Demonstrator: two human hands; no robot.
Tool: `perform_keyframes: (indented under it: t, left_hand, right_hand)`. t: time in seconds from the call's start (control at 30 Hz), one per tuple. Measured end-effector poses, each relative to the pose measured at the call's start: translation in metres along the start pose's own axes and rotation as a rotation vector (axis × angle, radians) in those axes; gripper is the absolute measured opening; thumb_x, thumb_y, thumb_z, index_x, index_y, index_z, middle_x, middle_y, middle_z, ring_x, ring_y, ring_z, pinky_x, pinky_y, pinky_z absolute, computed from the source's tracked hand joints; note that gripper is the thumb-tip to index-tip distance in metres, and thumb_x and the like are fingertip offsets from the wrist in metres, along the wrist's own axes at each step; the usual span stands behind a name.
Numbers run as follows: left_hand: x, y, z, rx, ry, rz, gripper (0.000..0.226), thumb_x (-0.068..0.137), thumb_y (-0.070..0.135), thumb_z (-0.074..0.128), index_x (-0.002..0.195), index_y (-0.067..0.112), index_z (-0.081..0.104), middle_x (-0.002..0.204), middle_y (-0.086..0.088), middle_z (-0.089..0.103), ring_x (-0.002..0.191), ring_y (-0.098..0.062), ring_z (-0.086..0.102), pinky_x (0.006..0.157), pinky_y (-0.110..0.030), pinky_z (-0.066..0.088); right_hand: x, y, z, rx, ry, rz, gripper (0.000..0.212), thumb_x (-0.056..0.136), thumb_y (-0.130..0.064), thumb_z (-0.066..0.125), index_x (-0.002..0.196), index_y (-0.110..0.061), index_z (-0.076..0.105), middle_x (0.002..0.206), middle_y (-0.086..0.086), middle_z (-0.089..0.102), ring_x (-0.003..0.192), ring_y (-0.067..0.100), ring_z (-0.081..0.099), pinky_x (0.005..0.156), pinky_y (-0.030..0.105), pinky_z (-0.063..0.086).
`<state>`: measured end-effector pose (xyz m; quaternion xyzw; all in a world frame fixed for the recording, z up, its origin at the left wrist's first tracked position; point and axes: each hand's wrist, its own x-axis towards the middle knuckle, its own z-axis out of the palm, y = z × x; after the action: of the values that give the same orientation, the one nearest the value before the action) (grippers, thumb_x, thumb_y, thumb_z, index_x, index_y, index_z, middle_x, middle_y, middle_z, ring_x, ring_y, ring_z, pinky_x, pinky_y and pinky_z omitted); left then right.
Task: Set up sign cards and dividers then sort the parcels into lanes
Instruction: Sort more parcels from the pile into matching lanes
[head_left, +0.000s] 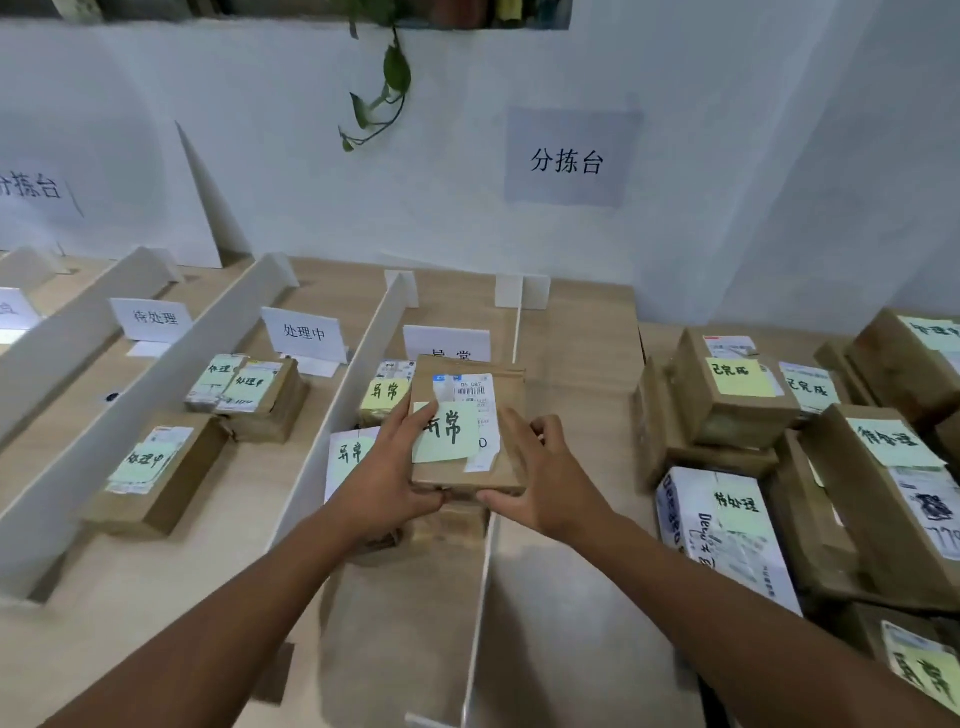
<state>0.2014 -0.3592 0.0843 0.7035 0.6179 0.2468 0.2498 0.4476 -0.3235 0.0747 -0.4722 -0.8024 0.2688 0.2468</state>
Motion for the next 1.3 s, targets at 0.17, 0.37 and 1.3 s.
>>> perform_keyframes:
  t: [0.17,0.37,1.3]
  left_hand:
    - [0.043,-0.072,-0.004,-0.060,-0.100,-0.012,0.115,0.073,0.023,0.089,0.160,0.039,0.016,0.170,0.009,-0.007,0.148,0.002,0.007,0.107,-0.018,0.036]
    - [0.051,-0.127,0.018,-0.100,-0.169,0.032,0.115,0.071,0.023,0.089,0.157,0.049,0.017,0.162,0.020,-0.001,0.132,0.028,0.002,0.085,0.013,0.020]
    - [0.037,0.298,0.278,-0.255,-0.244,0.534,0.105,0.071,0.082,0.066,0.154,0.025,0.037,0.165,0.004,0.028,0.153,-0.010,0.023,0.121,-0.042,0.031]
  right_hand:
    - [0.052,0.009,0.049,-0.010,-0.068,0.144,0.109,0.071,-0.060,0.079,0.156,-0.045,0.013,0.120,-0.012,0.020,0.114,0.010,0.042,0.098,0.023,0.046]
    - [0.052,0.018,0.097,-0.050,-0.089,0.208,0.110,0.077,-0.047,0.082,0.160,-0.039,0.011,0.123,-0.012,0.016,0.108,0.010,0.045,0.093,0.017,0.043]
    - [-0.335,0.187,-0.261,-0.120,0.430,0.502,0.077,0.087,-0.053,0.066,0.155,-0.043,0.030,0.142,-0.016,0.041,0.132,-0.005,0.043,0.104,0.016,0.041]
